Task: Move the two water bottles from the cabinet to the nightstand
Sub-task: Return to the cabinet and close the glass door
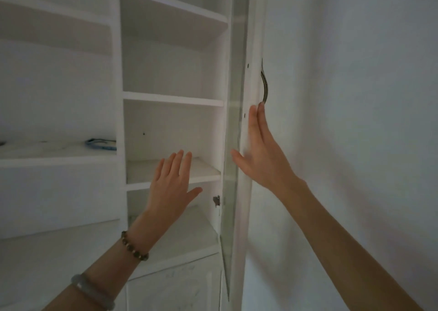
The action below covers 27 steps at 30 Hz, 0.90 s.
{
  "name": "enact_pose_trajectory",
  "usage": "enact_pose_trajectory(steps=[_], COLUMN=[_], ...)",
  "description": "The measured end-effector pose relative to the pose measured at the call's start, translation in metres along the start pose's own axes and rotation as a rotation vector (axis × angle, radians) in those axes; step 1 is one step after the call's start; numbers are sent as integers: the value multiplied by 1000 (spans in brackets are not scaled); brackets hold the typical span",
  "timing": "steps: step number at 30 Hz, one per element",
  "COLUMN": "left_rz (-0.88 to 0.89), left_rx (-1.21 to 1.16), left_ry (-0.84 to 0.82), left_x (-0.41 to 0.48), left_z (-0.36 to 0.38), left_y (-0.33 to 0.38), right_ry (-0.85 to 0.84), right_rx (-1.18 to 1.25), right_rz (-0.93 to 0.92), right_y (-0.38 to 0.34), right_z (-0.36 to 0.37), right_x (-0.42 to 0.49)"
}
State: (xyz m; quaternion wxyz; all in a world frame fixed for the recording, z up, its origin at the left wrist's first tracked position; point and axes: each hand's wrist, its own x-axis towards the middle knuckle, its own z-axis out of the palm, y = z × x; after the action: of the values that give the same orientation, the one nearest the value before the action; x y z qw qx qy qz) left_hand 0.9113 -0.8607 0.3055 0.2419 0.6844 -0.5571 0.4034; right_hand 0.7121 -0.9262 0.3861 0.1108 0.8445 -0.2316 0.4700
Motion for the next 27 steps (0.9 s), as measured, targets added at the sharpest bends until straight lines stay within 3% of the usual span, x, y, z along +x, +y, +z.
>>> enact_pose_trajectory(steps=[9,18,27], left_rz=[-114,-210,-189], left_rx=[172,281,359], left_ry=[-66,-128,-179], left_x=[-40,-62,-60], left_z=[-29,-34,-20], left_y=[-65,-122,-180], right_ry=[-3,-94,-178], right_rx=[65,-27,-133], right_rz=[-174,-232,-227], right_y=[-53,-101,-134], right_z=[51,116,194], right_x=[29,67,112])
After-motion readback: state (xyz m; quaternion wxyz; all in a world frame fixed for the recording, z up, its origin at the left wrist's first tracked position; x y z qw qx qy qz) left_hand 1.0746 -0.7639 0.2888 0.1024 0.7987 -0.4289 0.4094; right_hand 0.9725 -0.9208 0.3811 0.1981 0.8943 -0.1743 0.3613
